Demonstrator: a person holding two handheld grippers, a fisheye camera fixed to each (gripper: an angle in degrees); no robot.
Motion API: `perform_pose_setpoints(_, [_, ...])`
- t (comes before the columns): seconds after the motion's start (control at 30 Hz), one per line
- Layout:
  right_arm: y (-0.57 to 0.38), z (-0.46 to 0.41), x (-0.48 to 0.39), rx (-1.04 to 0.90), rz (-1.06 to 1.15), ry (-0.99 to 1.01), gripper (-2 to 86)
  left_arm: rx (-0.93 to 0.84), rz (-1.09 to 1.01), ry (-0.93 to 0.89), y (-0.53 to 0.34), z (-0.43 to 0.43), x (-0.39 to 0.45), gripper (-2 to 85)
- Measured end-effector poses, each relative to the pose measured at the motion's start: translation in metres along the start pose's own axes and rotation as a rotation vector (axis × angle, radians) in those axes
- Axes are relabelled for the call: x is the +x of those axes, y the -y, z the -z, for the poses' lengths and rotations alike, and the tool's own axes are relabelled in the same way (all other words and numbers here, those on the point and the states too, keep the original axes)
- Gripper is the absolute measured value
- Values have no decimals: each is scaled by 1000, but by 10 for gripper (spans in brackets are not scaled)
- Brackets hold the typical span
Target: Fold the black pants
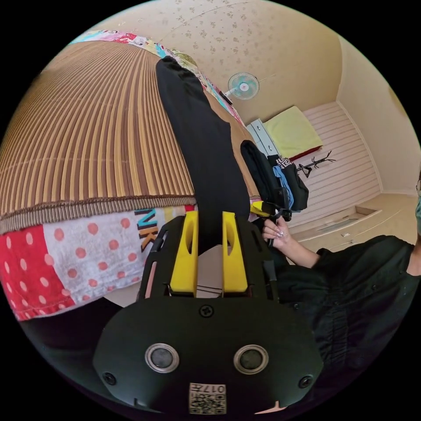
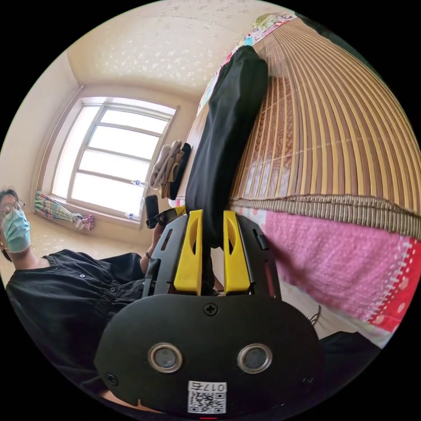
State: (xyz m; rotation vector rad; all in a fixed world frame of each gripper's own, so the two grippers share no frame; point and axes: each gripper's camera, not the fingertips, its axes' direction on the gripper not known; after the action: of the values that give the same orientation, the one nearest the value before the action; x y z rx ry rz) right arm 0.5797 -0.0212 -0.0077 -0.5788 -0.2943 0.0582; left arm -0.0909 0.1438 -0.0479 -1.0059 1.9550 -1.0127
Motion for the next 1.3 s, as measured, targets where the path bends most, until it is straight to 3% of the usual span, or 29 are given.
perform_pose_setpoints(0.27, [-8, 11, -1, -45, 27, 45, 72, -39, 9, -96, -28, -12, -21, 65])
perform_pose_setpoints(0.47, [-24, 18, -20, -100, 46, -75, 48, -117, -32, -90, -53, -30, -13, 77])
perform_pose_setpoints(0.6, [-28, 42, -31, -87, 54, 9, 31, -114, -70, -75, -65, -18, -2, 47])
perform_pose_setpoints(0.87, [-18, 155, -153, 93, 348, 250, 19, 141, -348, -292, -69, 75, 81, 40])
perform_pose_setpoints(1.3, [-30, 307, -436, 256, 986, 312, 17, 561, -848, -426, -95, 217, 284, 41])
